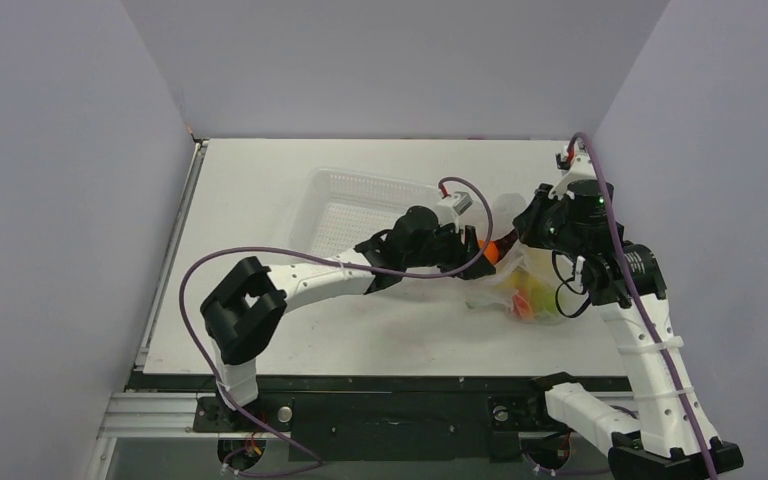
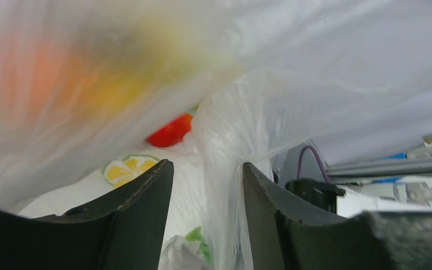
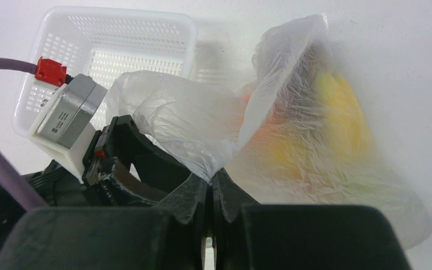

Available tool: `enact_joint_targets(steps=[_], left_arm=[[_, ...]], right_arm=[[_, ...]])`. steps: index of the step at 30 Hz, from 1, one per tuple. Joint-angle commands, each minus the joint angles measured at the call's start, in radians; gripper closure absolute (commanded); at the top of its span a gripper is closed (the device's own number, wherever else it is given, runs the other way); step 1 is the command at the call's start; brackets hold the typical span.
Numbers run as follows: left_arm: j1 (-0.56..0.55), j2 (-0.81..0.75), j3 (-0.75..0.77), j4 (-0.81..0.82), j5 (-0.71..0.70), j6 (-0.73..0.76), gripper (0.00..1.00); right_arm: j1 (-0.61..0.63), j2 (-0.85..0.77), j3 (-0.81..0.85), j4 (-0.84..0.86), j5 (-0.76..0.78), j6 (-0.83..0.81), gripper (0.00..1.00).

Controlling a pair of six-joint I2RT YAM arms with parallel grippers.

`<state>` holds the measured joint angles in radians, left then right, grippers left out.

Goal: Take the fake fruits out of the plastic bag

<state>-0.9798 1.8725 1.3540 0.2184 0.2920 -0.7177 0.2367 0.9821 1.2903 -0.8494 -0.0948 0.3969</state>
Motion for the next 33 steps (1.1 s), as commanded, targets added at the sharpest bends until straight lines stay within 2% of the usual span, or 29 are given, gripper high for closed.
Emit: enact_joint_targets(steps=[1,4,6,7,10,12,13,15,19,23,28,33], left_arm=[[0.005,-0.149,-0.09,0.18,0.126,-0.039,0.52],[0.014,-0.166,-0.111,0.317,0.408,-0.124,0.51],[0.013,-0.18,-0.155,0.448,0.516,-0.232,0.51],[0.012,-0.197,-0.198,0.533,0.535,-0.295,0.5],[0.014,-0.244,-0.261,0.559,0.532,-0.326,0.5],[0.019,-0.287,-0.267,0.414,0.439,-0.25,0.5],[0.02,-0.312,-0.245,0.253,0.327,-0.167,0.49],[0.018,-0.33,-0.202,0.072,0.155,-0.07,0.49],[0.013,-0.349,-0.175,-0.057,-0.099,-0.02,0.49],[-0.015,-0.41,-0.216,-0.08,-0.309,0.077,0.5],[-0.026,-0.422,-0.23,-0.062,-0.367,0.166,0.48],[-0.053,-0.31,-0.145,-0.09,-0.306,0.18,0.6]], right_arm=[[0.003,-0.036,-0.004,0.067,-0.009,-0.019,1.0],[0.003,-0.042,-0.008,0.075,-0.027,-0.021,1.0],[0.003,-0.046,-0.008,0.08,-0.05,-0.014,1.0],[0.003,-0.051,-0.014,0.088,-0.062,-0.01,1.0],[0.005,-0.063,-0.026,0.099,-0.104,-0.002,1.0],[0.014,-0.072,-0.03,0.099,-0.1,-0.003,1.0],[0.027,-0.076,-0.03,0.099,-0.095,-0.004,1.0],[0.04,-0.081,-0.026,0.099,-0.085,-0.007,1.0],[0.046,-0.072,-0.015,0.106,-0.08,-0.008,1.0],[0.046,-0.079,-0.018,0.119,-0.057,-0.002,1.0],[0.045,-0.095,-0.049,0.133,-0.029,0.005,1.0],[0.046,-0.096,-0.049,0.134,-0.027,0.007,1.0]])
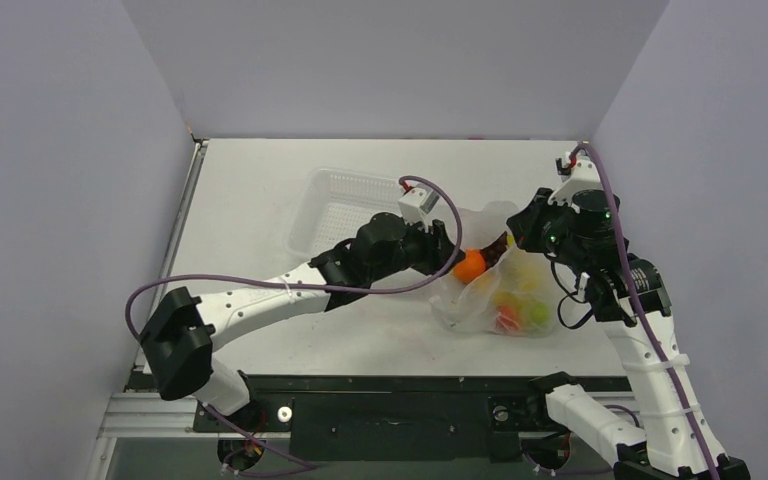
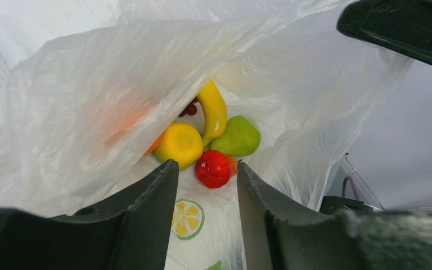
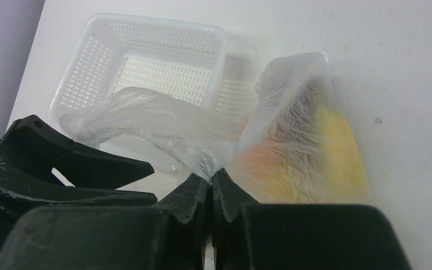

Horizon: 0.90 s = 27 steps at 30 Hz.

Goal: Take the fake fruits out of the plastic bag

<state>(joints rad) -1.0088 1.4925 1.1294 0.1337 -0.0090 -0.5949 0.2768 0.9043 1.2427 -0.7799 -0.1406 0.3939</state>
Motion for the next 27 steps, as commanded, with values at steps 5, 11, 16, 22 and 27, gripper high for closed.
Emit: enact_joint_targets(steps=[5,11,16,22,27], left_arm=[[-0.076,0.192,0.136,0.056,0.052,0.034,0.65],[-0.092,0.34,0.221,0.105,0.065,-0.002,0.65],[-0.093,0.452,0.259,0.188,0.086,-0.023,0.66],[-0.097,0.549,0.265,0.213,0.107,-0.03,0.64],[-0.099,0.597,0.288,0.168,0.189,-0.024,0.59]], right_arm=[[0.005,-0.016,0.012,0.065,0.01,0.02,1.0],[0.005,-0.044,0.011,0.067,0.005,0.037,1.0],[0.006,-0.074,-0.015,0.067,0.015,0.042,1.0],[0.004,-0.093,-0.035,0.066,0.031,0.036,1.0],[0.004,-0.11,-0.048,0.052,0.046,0.026,1.0]])
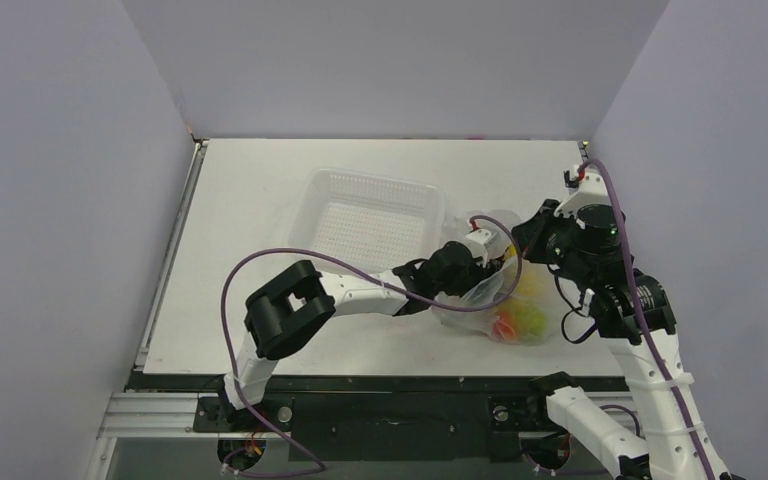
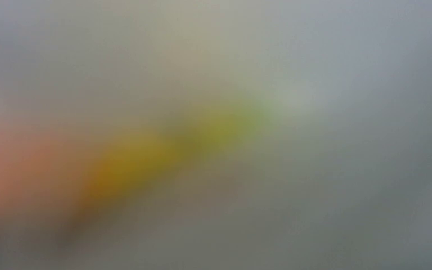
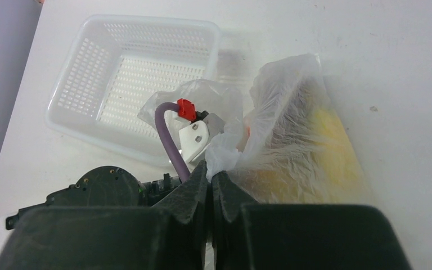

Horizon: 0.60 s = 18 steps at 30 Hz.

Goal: Take the fake fruits out of the plastic bag

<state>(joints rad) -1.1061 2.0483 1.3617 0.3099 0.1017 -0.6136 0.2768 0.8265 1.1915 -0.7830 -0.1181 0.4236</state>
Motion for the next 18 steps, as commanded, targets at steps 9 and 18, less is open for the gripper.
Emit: enact_joint_targets(steps=[9,18], left_arm=[[-0.035,0.103,0.078,-0.038,0.176,-0.009,0.5],[-0.063,0.188,0.13,-0.08,0.16,-0.001,0.48]], right_arm=[[0.003,-0.05,-0.024,0.048,0.045,-0.009,1.0],[0.003,-0.072,-0.04,0.039,0.051,-0.01,1.0]])
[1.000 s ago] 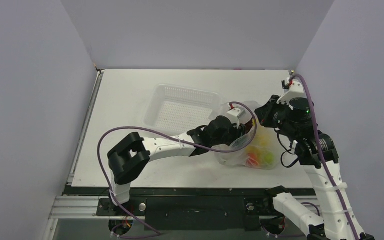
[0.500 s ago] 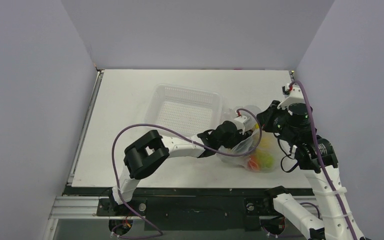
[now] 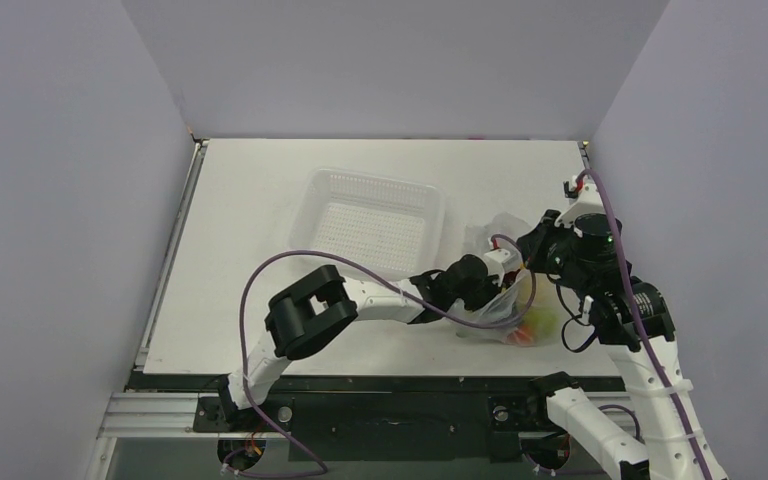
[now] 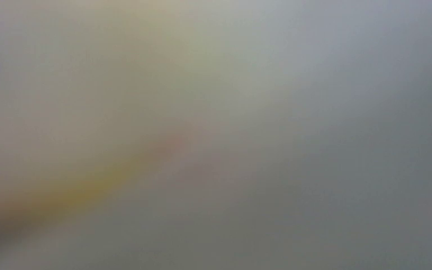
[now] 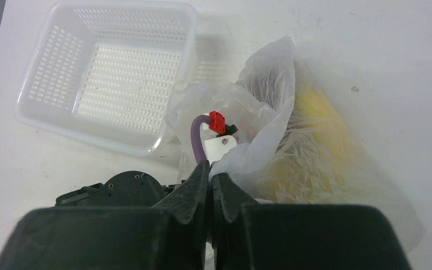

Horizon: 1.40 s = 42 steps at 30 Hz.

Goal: Take the fake fruits out of the plastic bag

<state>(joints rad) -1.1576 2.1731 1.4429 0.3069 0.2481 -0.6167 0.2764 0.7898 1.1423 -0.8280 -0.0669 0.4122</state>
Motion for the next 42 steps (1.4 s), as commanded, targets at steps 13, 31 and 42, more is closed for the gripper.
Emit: enact_joint_targets(steps=[13,31,42], left_arm=[[-0.043,0.166,0.125,-0.177,-0.024,-0.027,0.42],[0.018,-0.025,0.043,-0.248,-0.055,0.034,0.9],[0.059,-0.342,-0.089,-0.338,-0.005,0.064,1.0]], right_arm=[[0.004,-0.033,-0.003,0.075,-0.009,0.003,1.0],[0.004,-0.046,-0.052,0.076,0.036,-0.018,1.0],[0.001,-0.05,-0.083,0.093,0.268,0.005,1.0]])
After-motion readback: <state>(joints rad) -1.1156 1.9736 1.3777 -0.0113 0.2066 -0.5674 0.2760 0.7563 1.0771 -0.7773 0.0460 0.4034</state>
